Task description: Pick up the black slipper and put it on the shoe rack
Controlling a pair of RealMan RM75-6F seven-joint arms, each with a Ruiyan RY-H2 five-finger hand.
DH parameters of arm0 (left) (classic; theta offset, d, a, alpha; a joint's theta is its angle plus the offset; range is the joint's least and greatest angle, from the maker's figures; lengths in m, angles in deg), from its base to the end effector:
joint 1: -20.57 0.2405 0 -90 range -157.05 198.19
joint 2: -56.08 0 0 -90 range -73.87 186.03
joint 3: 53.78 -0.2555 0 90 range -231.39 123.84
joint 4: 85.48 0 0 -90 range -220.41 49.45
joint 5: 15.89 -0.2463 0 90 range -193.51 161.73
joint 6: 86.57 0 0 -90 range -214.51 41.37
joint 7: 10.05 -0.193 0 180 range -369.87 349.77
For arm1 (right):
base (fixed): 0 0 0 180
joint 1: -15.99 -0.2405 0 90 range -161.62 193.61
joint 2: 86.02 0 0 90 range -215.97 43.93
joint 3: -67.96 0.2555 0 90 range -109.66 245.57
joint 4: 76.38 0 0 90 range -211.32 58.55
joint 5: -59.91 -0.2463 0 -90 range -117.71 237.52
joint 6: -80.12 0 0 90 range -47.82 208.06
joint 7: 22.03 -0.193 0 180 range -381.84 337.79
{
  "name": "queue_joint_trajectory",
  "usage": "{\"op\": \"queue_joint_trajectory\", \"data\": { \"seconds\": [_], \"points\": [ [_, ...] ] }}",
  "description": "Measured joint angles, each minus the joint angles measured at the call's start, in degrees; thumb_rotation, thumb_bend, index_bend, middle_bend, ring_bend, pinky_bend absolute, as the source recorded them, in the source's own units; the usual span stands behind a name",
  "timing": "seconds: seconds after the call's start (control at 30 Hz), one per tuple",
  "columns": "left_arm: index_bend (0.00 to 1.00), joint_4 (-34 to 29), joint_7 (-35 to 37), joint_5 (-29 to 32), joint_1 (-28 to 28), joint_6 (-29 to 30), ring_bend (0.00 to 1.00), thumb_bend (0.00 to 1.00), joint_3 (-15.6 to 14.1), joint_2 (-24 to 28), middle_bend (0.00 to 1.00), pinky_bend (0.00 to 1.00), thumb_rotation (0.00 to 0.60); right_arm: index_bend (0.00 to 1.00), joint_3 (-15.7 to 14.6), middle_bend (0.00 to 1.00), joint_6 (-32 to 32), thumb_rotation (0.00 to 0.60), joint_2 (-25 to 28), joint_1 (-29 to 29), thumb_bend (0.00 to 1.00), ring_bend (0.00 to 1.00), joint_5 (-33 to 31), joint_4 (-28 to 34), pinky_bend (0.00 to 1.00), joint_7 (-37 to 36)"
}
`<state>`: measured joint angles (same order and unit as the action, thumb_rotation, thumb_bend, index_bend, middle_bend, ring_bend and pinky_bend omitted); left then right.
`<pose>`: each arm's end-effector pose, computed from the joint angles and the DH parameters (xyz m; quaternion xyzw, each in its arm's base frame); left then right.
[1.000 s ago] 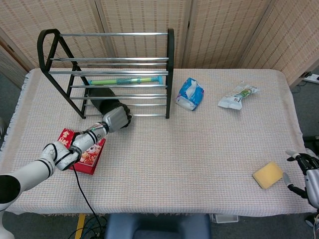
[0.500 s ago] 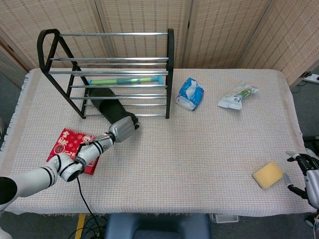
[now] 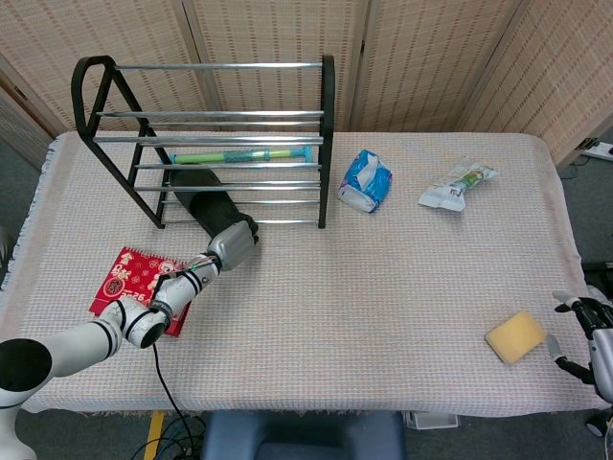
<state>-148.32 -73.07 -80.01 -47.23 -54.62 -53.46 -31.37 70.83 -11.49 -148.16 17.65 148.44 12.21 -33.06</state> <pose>-0.1010 0.4958 -0.0817 -0.8820 0.1788 -0.0306 0.4349 -0.3491 -0.1946 0.1610 0.5464 -0.4010 0.4266 0.5989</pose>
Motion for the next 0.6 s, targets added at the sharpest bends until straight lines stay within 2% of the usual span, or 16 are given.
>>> {"op": "queue_joint_trajectory", "data": {
  "seconds": [0.6],
  "points": [
    [0.34, -1.13, -2.56, 8.32, 0.3, 2.66, 0.22, 0.19, -4.13, 2.07, 0.21, 0.43, 0.6, 0.2, -0.04, 0.37, -0.49, 0.6, 0.06, 0.16, 0.39, 0.26, 0.58, 0.61, 0.22, 0.61]
  ]
}}
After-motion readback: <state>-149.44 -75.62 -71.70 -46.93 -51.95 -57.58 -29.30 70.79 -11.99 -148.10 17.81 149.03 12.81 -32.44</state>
